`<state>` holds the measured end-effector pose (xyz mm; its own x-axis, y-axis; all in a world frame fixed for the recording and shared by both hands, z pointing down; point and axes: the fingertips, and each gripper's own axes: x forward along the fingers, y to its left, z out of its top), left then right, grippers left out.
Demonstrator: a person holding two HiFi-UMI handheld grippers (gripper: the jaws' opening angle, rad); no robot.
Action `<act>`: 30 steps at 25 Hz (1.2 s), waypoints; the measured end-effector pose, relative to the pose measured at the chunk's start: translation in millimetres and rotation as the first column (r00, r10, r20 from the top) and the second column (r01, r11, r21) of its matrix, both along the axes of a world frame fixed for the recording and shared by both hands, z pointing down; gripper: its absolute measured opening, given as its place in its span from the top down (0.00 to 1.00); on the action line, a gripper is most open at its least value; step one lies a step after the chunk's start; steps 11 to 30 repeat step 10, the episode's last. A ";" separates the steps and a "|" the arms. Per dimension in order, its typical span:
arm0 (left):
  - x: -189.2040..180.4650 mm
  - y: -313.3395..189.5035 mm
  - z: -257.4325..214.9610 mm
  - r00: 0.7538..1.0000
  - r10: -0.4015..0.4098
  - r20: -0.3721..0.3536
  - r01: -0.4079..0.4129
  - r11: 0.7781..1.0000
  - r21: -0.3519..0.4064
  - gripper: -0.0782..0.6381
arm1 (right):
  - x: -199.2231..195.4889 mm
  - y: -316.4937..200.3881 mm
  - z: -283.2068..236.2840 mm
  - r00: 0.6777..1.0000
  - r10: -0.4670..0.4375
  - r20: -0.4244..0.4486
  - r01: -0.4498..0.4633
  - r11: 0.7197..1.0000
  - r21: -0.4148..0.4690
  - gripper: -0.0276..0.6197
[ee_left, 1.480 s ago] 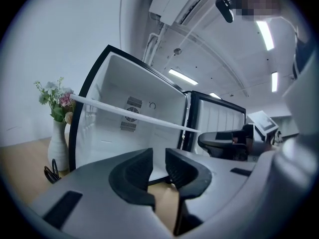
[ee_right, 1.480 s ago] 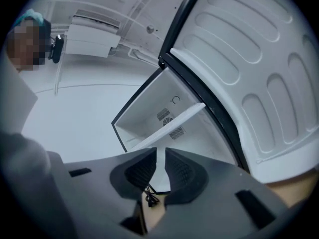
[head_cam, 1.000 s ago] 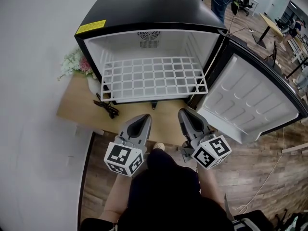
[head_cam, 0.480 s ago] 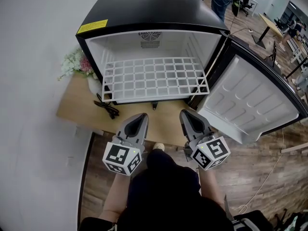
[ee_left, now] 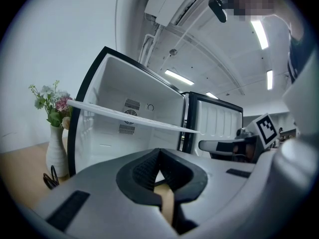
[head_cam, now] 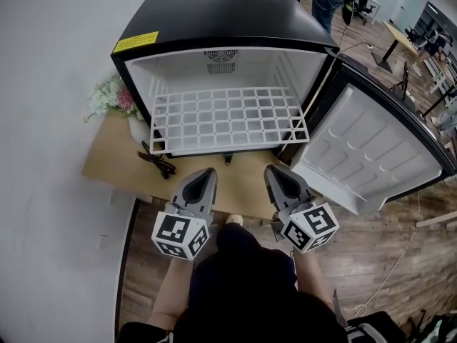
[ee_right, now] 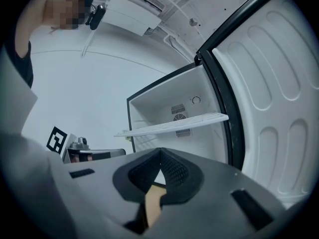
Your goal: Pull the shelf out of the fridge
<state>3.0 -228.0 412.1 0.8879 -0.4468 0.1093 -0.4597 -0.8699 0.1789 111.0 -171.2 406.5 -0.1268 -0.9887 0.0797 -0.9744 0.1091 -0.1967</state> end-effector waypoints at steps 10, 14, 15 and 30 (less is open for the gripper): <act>-6.2 -6.0 1.5 0.999 -0.049 0.014 0.049 0.999 0.004 0.88 | 6.7 1.9 -2.4 1.000 0.008 -0.017 -0.008 1.000 -0.016 0.97; -6.2 -6.0 1.5 0.999 -0.049 0.014 0.049 0.999 0.004 0.88 | 6.7 1.9 -2.4 1.000 0.008 -0.017 -0.008 1.000 -0.016 0.97; -6.2 -6.0 1.5 0.999 -0.049 0.014 0.049 0.999 0.004 0.88 | 6.7 1.9 -2.4 1.000 0.008 -0.017 -0.008 1.000 -0.016 0.97; -6.2 -6.0 1.5 0.999 -0.049 0.014 0.049 0.999 0.004 0.88 | 6.7 1.9 -2.4 1.000 0.008 -0.017 -0.008 1.000 -0.016 0.97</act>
